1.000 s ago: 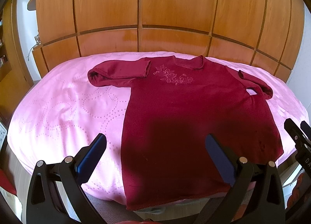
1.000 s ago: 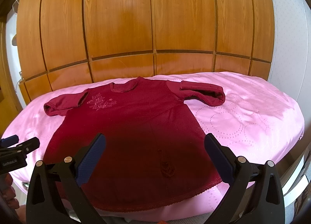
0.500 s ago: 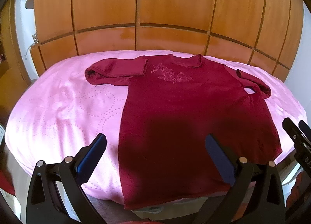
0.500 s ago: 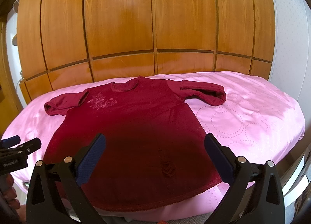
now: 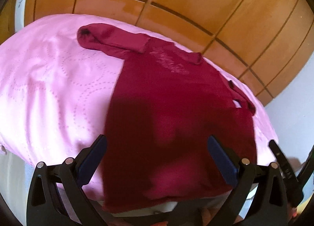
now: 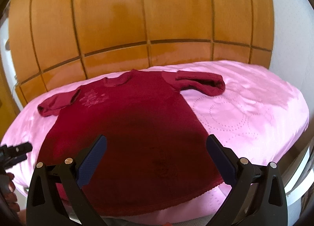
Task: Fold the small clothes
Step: 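Grasp the shirt's side edge with the right tool and lift it, then fold the held side and sleeve over the shirt body with the right tool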
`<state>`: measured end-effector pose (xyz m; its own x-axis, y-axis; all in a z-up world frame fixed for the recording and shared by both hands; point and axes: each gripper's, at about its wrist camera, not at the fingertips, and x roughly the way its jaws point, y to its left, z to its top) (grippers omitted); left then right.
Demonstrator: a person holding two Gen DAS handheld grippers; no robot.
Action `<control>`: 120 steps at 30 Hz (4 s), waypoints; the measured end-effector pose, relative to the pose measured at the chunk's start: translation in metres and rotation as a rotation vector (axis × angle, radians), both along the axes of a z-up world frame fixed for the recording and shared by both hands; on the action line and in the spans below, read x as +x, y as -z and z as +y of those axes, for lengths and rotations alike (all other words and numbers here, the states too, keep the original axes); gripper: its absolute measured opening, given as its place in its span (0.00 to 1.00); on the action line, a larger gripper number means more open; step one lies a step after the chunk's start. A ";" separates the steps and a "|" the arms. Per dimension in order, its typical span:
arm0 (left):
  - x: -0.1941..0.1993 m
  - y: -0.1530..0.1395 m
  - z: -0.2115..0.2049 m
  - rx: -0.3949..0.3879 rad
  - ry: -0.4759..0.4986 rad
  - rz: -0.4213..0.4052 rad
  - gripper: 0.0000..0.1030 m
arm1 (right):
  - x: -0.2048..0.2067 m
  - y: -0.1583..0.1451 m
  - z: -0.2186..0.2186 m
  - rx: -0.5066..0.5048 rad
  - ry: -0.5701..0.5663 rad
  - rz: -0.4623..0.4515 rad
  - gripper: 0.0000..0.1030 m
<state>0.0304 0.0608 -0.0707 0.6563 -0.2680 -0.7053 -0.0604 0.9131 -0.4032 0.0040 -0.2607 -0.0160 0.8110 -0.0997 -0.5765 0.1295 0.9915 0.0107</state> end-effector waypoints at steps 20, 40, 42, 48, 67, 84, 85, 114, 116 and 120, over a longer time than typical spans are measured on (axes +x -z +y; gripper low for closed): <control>0.025 0.033 0.032 0.051 0.087 -0.012 0.98 | 0.052 0.056 -0.122 0.343 -0.005 0.223 0.79; 0.034 0.024 0.044 0.109 0.168 0.058 0.65 | 0.026 0.060 -0.134 0.488 -0.047 0.384 0.09; 0.035 0.020 0.046 0.112 0.142 0.039 0.79 | 0.024 0.068 -0.144 0.506 -0.019 0.387 0.09; 0.058 0.009 0.040 0.163 0.086 0.009 0.93 | 0.027 0.042 -0.157 0.428 0.038 0.232 0.55; 0.190 0.054 -0.010 0.586 -0.045 0.084 0.98 | 0.259 0.018 -0.103 0.026 -0.019 0.169 0.55; 0.188 0.061 0.000 0.478 -0.061 0.088 0.98 | 0.329 0.061 -0.117 -0.098 0.070 0.261 0.26; 0.188 0.062 0.001 0.477 -0.061 0.088 0.98 | 0.329 0.060 -0.117 -0.093 0.069 0.257 0.22; 0.190 0.062 0.001 0.474 -0.061 0.086 0.98 | 0.301 0.023 0.069 0.258 -0.331 0.200 0.20; 0.190 0.062 0.001 0.474 -0.061 0.086 0.98 | 0.301 0.033 0.086 0.273 -0.364 0.218 0.20; 0.191 0.062 0.001 0.476 -0.061 0.086 0.98 | 0.300 0.052 0.112 0.303 -0.408 0.260 0.20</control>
<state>0.2211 0.0622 -0.1326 0.5947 0.1345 -0.7926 -0.1345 0.9887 0.0668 0.3038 -0.1485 -0.0683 0.5768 0.3928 -0.7163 -0.2271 0.9193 0.3213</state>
